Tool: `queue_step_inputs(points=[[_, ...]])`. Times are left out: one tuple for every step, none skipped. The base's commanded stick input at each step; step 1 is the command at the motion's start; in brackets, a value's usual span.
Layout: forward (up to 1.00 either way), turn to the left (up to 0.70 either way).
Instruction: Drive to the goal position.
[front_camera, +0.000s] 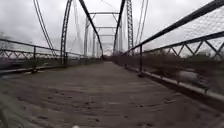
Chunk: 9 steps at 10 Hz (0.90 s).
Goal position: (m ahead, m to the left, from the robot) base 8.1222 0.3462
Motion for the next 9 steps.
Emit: queue_step_inputs(points=[[0.70, 0.00], [0.70, 0.00], [0.70, 0.00], [0.70, 0.00], [0.70, 0.00], [0.70, 0.04], [0.70, 0.19], [0.70, 0.31], [0.70, 0.35]])
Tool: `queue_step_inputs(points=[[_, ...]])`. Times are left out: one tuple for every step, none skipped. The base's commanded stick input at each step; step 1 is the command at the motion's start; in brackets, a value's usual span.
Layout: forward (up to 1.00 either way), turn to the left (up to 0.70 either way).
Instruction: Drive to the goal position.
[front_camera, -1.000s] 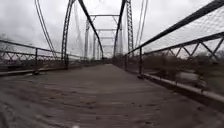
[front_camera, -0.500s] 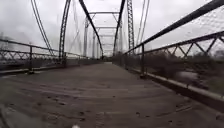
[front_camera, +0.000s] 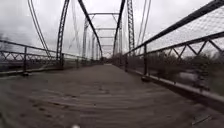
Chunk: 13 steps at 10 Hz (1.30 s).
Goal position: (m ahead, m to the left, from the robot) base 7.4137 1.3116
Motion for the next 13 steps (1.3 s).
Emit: queue_step_inputs(points=[[0.70, 0.35], [0.70, 0.35], [0.70, 0.35], [0.70, 0.35], [0.70, 0.35], [0.70, 0.35], [0.70, 0.35], [0.70, 0.35], [0.70, 0.35], [0.70, 0.35], [0.70, 0.35], [0.70, 0.35], [0.70, 0.20]])
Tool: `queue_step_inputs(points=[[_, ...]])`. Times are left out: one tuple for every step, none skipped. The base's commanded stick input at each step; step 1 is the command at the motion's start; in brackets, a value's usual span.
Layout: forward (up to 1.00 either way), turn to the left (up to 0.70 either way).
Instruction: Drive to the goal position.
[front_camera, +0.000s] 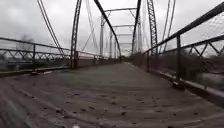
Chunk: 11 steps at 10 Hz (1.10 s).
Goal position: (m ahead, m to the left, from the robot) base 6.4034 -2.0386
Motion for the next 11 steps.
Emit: queue_step_inputs(points=[[0.70, 0.04], [0.70, 0.00], [0.70, 0.00], [0.70, 0.00], [0.70, 0.00], [0.70, 0.00], [0.70, 0.00], [0.70, 0.00], [0.70, 0.00], [0.70, 0.00], [0.70, 0.00]])
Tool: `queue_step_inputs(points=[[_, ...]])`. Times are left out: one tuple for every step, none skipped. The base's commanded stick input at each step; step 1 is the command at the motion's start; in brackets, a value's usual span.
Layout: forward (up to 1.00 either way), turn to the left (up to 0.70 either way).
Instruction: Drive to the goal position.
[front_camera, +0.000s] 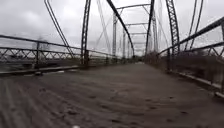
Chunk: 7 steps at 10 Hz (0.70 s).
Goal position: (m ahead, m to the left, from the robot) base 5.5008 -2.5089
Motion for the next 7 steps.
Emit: queue_step_inputs(points=[[0.70, 0.00], [0.70, 0.00], [0.70, 0.00], [0.70, 0.00], [0.70, 0.00], [0.70, 0.00], [0.70, 0.00]])
